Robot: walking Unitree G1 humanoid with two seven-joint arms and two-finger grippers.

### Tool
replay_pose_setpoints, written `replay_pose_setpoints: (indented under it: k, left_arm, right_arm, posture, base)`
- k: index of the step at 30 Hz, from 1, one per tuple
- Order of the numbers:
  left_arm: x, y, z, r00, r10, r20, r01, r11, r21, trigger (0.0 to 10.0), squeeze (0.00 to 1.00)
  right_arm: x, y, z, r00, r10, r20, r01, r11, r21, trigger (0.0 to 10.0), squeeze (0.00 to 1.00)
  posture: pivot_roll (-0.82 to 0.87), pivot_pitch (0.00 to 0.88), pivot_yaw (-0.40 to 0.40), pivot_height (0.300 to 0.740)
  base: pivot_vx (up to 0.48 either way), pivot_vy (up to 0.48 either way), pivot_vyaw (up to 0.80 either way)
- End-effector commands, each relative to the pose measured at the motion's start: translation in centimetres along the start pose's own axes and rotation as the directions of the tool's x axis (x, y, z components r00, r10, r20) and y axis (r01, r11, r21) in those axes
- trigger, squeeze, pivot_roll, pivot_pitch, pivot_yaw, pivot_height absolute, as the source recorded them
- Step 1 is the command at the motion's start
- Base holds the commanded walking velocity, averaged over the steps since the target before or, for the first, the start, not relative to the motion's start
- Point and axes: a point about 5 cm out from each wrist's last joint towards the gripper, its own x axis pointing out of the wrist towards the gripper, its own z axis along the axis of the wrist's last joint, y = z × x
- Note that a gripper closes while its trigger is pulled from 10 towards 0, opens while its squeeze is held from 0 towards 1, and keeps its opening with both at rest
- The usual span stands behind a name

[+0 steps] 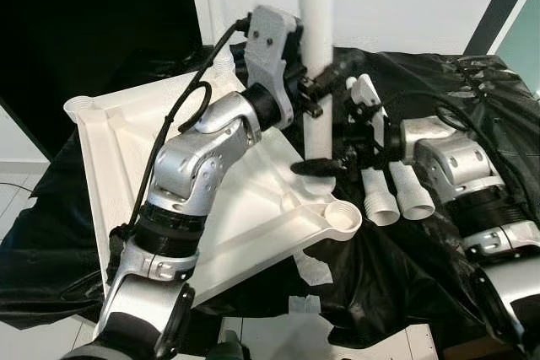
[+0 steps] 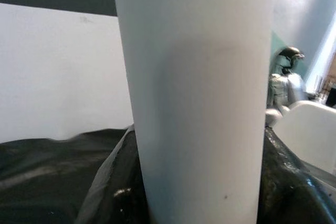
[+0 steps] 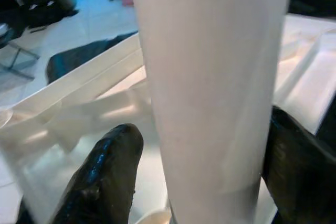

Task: Building children table

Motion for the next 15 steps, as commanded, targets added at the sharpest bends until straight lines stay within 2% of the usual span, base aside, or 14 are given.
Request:
replay_pose_setpoints:
  k: [1,3,6,10,11,13,15]
  left_arm:
    - [0.1,0.6,0.5,0.996,0.081,0.021,-0.081,0.997,0.009,10.0,0.00]
    - [0.2,0.9,0.7,0.994,0.105,0.028,-0.106,0.994,0.011,10.0,0.00]
    - [0.5,2.5,0.6,0.967,0.254,0.015,-0.254,0.967,-0.020,10.0,0.00]
    - [0.5,2.8,0.5,0.957,0.289,0.012,-0.289,0.957,-0.032,10.0,0.00]
    - [0.5,3.1,0.5,0.948,0.318,0.010,-0.317,0.947,-0.046,10.0,0.00]
    - [0.5,3.1,0.5,0.948,0.318,0.010,-0.317,0.947,-0.046,10.0,0.00]
    - [0.9,3.0,0.5,0.928,0.374,0.000,-0.372,0.924,-0.086,10.0,0.00]
  right_arm:
    - [0.1,0.0,0.2,1.000,-0.006,-0.005,0.006,1.000,-0.005,10.0,0.00]
    - [0.4,-0.1,0.2,0.999,-0.047,0.000,0.047,0.999,0.000,10.0,0.00]
    - [1.8,-0.6,-0.1,0.959,-0.283,-0.003,0.283,0.959,0.018,10.0,0.00]
    - [2.0,-0.6,-0.2,0.946,-0.325,-0.005,0.325,0.945,0.028,10.0,0.00]
    - [2.3,-0.5,-0.3,0.929,-0.370,-0.001,0.370,0.929,0.028,10.0,0.00]
    - [2.3,-0.5,-0.3,0.929,-0.370,-0.001,0.370,0.929,0.028,10.0,0.00]
    - [3.2,-0.3,-0.5,0.884,-0.468,-0.001,0.468,0.884,0.011,10.0,0.00]
  posture:
    - [0.12,0.003,-0.029,0.740]
    - [0.12,0.003,-0.029,0.740]
    - [0.12,0.011,-0.030,0.740]
    - [0.12,0.011,-0.030,0.740]
    - [0.12,0.019,-0.026,0.740]
    - [0.12,0.019,-0.026,0.740]
    - [0.12,0.022,-0.022,0.740]
  base:
    - [0.000,0.000,0.00]
    - [0.000,0.000,0.00]
    - [0.000,0.000,0.00]
    - [0.000,0.000,0.00]
    - [0.000,0.000,0.00]
    - [0.000,0.000,0.00]
    - [0.000,0.000,0.00]
